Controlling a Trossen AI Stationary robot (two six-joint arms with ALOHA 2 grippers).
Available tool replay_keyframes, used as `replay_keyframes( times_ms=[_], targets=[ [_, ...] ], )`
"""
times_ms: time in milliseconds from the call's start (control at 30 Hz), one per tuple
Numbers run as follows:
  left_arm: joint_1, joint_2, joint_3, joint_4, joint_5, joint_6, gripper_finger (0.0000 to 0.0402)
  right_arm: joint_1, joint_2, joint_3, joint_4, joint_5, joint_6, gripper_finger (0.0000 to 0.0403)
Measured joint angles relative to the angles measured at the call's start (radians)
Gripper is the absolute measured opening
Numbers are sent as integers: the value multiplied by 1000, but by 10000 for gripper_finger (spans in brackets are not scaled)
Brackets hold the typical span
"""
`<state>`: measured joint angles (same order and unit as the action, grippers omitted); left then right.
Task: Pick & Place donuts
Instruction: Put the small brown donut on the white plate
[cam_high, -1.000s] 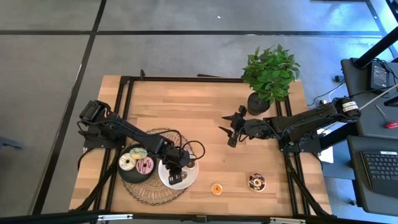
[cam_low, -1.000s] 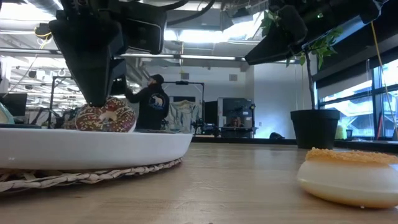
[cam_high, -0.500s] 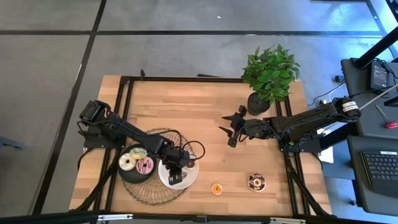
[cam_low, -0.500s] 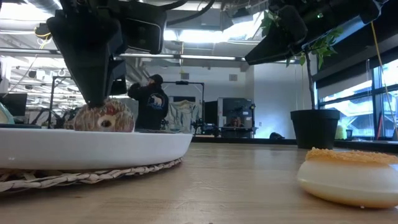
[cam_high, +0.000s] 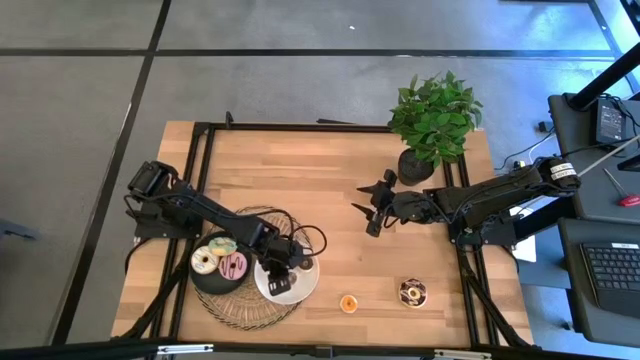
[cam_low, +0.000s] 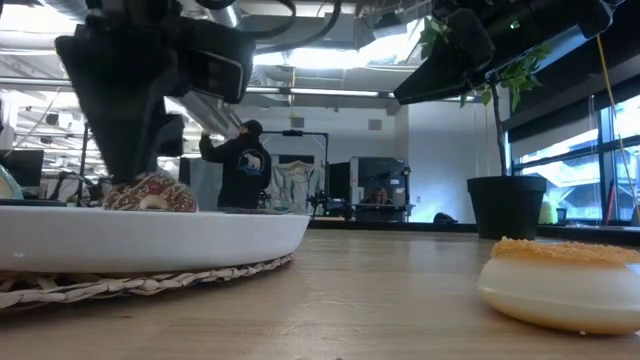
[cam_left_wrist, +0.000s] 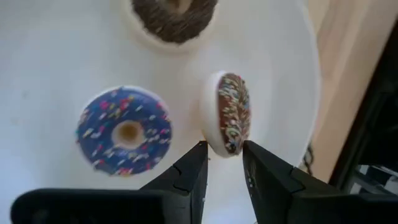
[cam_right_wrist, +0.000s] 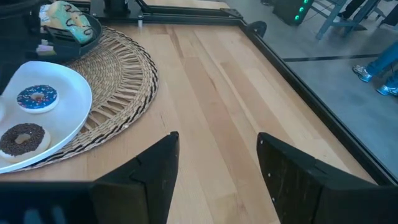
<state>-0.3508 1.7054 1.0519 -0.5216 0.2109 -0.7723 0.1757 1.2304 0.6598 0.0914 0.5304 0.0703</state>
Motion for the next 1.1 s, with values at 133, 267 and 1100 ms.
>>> replay_keyframes(
  times_ms=[133, 267, 1100],
  targets=[
    [15, 0, 0, -7, -6, 0, 100, 0, 0, 0, 0, 0, 0, 217],
    [28, 0, 0, 6, -7, 6, 98, 0, 0, 0, 0, 0, 0, 217],
    [14, 0, 0, -21, 105, -180, 100, 0, 0, 0, -8, 0, -1, 217]
  ],
)
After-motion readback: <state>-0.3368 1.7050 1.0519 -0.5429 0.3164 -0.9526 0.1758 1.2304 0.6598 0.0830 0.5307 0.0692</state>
